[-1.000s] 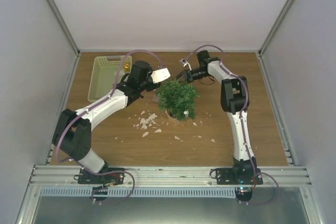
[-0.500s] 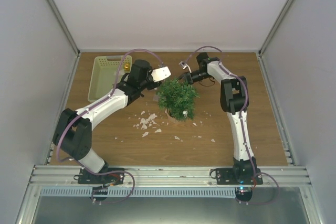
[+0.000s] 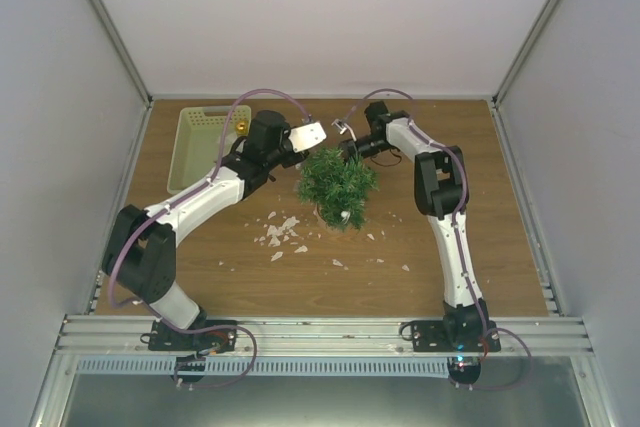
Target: Decorate the small christmas tree
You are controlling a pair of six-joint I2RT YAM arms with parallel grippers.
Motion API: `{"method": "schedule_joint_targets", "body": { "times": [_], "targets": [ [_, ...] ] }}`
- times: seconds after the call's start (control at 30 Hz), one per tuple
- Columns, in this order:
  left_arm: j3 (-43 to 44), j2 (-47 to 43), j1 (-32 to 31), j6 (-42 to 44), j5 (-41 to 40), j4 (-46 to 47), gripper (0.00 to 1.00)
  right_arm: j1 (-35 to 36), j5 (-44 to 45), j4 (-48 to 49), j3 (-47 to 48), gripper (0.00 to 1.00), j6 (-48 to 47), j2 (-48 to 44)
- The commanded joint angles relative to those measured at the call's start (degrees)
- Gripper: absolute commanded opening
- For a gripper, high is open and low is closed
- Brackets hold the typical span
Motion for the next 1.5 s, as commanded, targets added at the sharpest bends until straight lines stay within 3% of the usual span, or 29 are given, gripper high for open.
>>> {"method": "schedule_joint_targets", "body": {
  "times": [0.0, 0.27, 0.5, 0.73, 1.47],
  "targets": [
    [2.0, 0.7, 0.3, -1.2, 1.2, 3.7, 0.0, 0.7, -1.3, 4.1, 0.4, 0.62, 2.4, 1.8],
    [2.5, 1.0, 0.4, -1.4, 1.2, 3.6, 0.0, 0.1, 2.0, 7.0, 0.0, 0.62, 5.5, 1.6],
    [3.0, 1.4, 0.3, -1.5, 1.3, 3.5, 0.0, -2.1, 4.0, 18.6, -4.7, 0.61, 14.8, -1.0],
    [3.2, 1.6, 0.4, -1.9, 1.7, 3.4, 0.0, -2.6, 5.1, 23.3, -4.3, 0.62, 19.1, 0.1],
    [4.8, 2.9, 0.4, -2.9, 2.0, 3.8, 0.0, -0.1, 0.8, 23.3, -0.4, 0.6, 19.6, 4.3]
  ]
}}
